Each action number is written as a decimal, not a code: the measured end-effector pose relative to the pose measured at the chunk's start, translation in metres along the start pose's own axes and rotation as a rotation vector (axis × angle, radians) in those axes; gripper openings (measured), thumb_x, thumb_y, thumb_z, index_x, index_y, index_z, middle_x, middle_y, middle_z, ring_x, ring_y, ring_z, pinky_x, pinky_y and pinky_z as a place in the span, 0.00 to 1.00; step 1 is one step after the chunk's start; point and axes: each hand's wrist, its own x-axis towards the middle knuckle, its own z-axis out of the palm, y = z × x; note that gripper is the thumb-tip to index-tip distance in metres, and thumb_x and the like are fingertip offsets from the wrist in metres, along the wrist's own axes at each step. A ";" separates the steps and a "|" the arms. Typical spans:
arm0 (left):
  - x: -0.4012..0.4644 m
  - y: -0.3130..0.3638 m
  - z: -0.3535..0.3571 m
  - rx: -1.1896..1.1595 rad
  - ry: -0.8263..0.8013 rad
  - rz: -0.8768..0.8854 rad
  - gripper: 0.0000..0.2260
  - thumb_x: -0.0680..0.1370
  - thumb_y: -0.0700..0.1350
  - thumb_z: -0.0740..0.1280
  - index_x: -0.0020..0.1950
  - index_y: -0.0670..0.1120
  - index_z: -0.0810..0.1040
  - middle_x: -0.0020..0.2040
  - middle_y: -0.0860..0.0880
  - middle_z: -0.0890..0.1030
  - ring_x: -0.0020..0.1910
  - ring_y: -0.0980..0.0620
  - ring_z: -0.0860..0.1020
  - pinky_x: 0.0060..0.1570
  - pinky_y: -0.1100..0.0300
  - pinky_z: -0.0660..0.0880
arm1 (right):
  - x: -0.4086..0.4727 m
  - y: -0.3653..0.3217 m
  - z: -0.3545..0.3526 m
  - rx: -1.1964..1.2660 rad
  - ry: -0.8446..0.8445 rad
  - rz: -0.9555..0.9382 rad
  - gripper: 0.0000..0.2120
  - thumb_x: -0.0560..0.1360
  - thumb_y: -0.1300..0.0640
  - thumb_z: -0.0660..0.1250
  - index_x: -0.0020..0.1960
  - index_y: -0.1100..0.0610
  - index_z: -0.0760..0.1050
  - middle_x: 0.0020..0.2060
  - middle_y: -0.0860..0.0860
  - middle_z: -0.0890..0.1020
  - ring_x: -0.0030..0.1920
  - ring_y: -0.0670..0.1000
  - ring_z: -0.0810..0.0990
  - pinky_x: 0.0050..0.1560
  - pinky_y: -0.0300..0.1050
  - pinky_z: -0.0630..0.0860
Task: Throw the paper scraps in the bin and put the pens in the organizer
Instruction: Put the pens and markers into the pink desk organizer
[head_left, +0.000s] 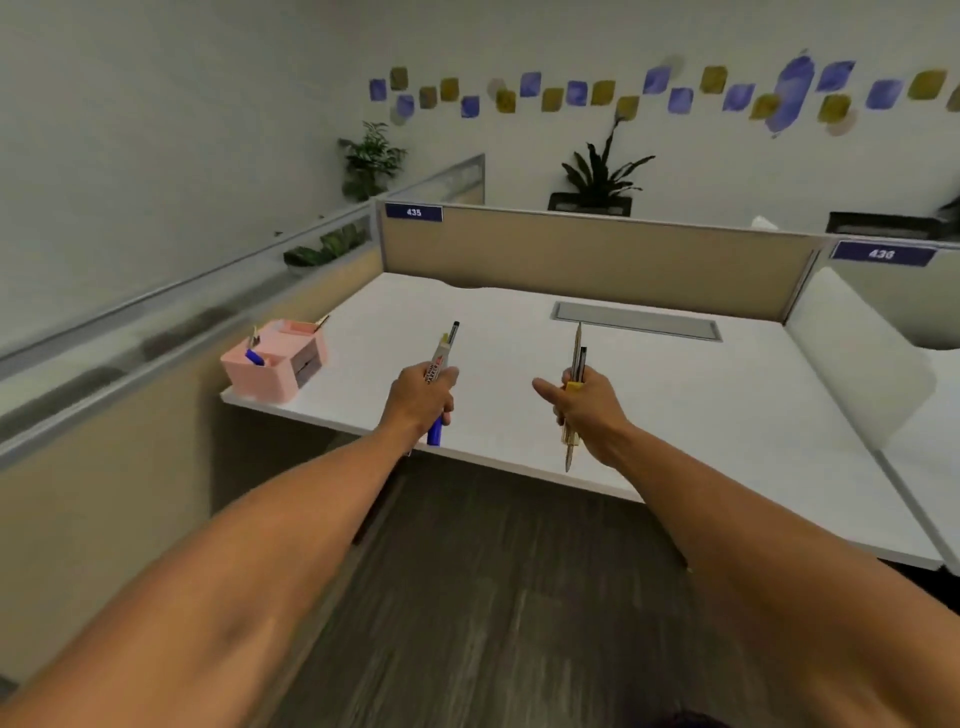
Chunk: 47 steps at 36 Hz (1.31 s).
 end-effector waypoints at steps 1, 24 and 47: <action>-0.001 0.010 -0.007 0.001 0.014 0.016 0.07 0.81 0.51 0.62 0.46 0.50 0.75 0.35 0.47 0.79 0.28 0.54 0.77 0.32 0.61 0.76 | 0.000 -0.010 -0.002 0.005 -0.001 -0.019 0.13 0.75 0.53 0.73 0.48 0.56 0.70 0.36 0.55 0.74 0.36 0.52 0.75 0.41 0.47 0.77; 0.122 0.008 -0.185 -0.095 0.253 0.027 0.14 0.81 0.55 0.63 0.43 0.45 0.73 0.30 0.48 0.75 0.23 0.54 0.71 0.27 0.62 0.72 | 0.127 -0.113 0.168 0.143 -0.252 -0.068 0.13 0.78 0.55 0.69 0.43 0.55 0.65 0.33 0.53 0.72 0.28 0.50 0.79 0.28 0.42 0.75; 0.343 -0.131 -0.304 -0.022 0.567 -0.169 0.17 0.79 0.60 0.62 0.45 0.48 0.75 0.32 0.50 0.76 0.25 0.56 0.74 0.23 0.66 0.70 | 0.359 -0.135 0.384 0.148 -0.513 -0.028 0.04 0.76 0.66 0.59 0.46 0.58 0.66 0.37 0.57 0.70 0.36 0.51 0.71 0.37 0.45 0.72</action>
